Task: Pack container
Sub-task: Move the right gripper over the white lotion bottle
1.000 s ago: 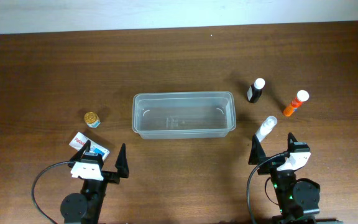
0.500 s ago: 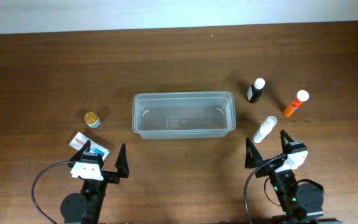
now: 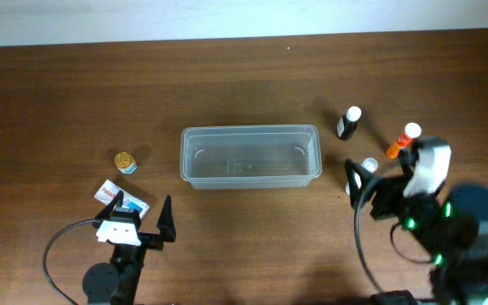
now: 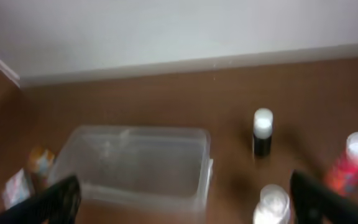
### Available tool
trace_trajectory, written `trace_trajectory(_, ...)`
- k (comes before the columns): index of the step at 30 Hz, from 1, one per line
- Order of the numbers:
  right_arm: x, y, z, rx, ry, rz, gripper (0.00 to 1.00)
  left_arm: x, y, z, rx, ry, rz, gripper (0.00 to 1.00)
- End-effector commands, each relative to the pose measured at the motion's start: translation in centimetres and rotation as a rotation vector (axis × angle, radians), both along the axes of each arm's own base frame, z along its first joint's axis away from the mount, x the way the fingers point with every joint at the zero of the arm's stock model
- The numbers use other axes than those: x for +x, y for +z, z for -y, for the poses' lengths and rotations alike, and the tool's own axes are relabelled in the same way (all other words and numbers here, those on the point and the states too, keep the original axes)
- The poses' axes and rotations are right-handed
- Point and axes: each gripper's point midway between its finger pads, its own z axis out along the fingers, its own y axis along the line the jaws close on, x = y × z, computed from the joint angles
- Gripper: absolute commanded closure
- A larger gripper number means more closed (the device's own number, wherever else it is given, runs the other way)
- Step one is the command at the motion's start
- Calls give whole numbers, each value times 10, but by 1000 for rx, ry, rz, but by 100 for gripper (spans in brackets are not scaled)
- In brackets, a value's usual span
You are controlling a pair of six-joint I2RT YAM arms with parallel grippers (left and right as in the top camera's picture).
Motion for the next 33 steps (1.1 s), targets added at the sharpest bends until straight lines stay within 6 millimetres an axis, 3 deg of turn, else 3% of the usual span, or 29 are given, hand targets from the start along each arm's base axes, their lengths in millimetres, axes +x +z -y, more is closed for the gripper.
trace_trajectory(1, 14, 16, -5, -2, 14, -120, 2, 0, -1, -2, -2, 10, 1, 1)
trace_trajectory(7, 32, 15, -13, 8, 41, -378, 2, 0, -1, -2, -2, 10, 0, 1)
trace_trajectory(14, 46, -29, -20, 2, 75, -589, 2, 0, -1, -2, -2, 10, 1, 1)
trace_trajectory(16, 48, -43, -14, 20, -1, -666, 2, 0, -1, -2, -2, 10, 1, 1)
trace_trajectory(23, 44, -91, 36, 4, -478, -895, 2, 0, -1, -2, -2, 10, 1, 1)
trace_trajectory(33, 53, -121, 42, 23, -583, -1003, 2, 0, -1, -2, -2, 10, 1, 0)
